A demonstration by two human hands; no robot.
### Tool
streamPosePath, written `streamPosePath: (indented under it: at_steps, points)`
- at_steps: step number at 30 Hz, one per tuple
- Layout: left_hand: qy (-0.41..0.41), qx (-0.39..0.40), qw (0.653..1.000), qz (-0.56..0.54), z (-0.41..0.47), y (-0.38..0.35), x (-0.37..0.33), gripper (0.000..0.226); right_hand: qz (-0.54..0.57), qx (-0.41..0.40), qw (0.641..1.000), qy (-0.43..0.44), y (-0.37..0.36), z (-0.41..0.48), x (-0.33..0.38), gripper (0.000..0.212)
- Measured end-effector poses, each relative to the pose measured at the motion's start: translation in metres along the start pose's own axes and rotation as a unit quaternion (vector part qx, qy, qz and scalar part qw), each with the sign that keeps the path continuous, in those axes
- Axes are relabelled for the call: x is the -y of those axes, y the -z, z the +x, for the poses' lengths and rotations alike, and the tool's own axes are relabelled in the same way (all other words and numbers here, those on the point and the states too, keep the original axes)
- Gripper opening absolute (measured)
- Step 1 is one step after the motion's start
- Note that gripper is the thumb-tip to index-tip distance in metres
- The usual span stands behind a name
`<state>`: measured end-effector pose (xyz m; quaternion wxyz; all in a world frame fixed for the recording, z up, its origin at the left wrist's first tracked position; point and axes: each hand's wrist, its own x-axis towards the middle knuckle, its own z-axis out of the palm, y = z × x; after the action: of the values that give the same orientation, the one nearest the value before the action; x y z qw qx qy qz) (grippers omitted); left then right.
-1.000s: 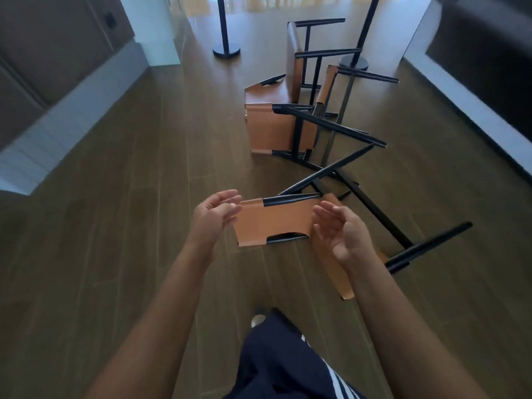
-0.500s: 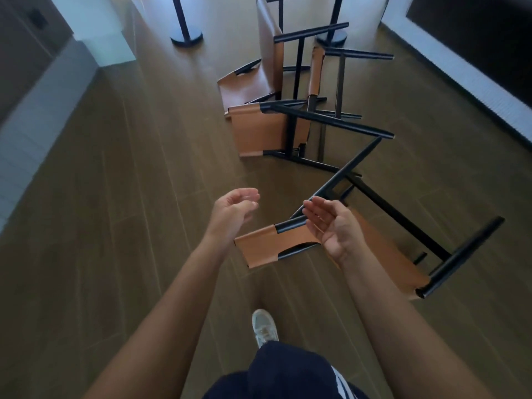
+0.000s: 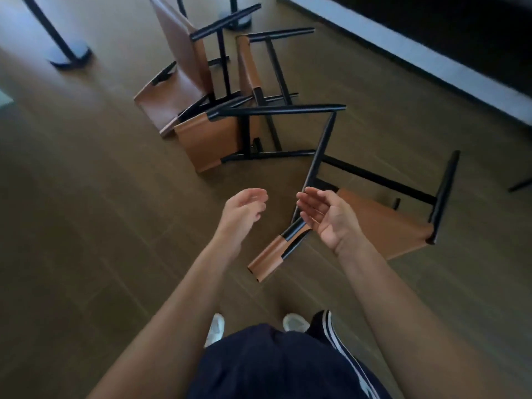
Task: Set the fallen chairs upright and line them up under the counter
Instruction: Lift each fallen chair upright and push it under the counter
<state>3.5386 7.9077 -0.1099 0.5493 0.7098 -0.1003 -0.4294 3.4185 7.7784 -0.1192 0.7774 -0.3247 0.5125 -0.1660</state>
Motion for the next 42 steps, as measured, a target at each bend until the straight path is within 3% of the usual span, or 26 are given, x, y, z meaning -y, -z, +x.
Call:
streamPosePath:
  at_steps: [3, 10, 16, 21, 26, 37, 42]
  points:
    - [0.024, 0.135, 0.985, 0.102, 0.01, 0.02, 0.003, 0.035, 0.048, -0.042, 0.998, 0.023, -0.018, -0.007, -0.023, 0.025]
    - [0.04, 0.201, 0.968, 0.147, 0.012, 0.026, 0.021, 0.034, 0.131, -0.099, 0.984, 0.074, -0.029, -0.034, -0.07, 0.025]
    - [0.072, 0.161, 0.975, 0.139, 0.021, 0.02, 0.06, 0.033, 0.192, -0.148, 0.969, 0.05, -0.007, -0.038, -0.115, 0.025]
    - [0.051, 0.22, 0.942, 0.248, 0.034, 0.004, 0.11, 0.035, 0.198, -0.147, 0.968, 0.037, 0.01, -0.016, -0.155, 0.025]
    - [0.047, 0.17, 0.948, 0.264, 0.074, -0.008, 0.157, 0.024, 0.229, -0.166, 0.959, 0.021, 0.025, 0.029, -0.205, 0.024]
    - [0.062, 0.154, 0.921, 0.353, 0.16, 0.004, 0.275, 0.058, 0.335, -0.22, 0.916, -0.03, 0.038, 0.122, -0.306, 0.026]
    - [0.073, 0.188, 0.885, 0.42, 0.181, 0.004, 0.311, 0.054, 0.383, -0.234, 0.892, -0.053, 0.032, 0.151, -0.338, 0.028]
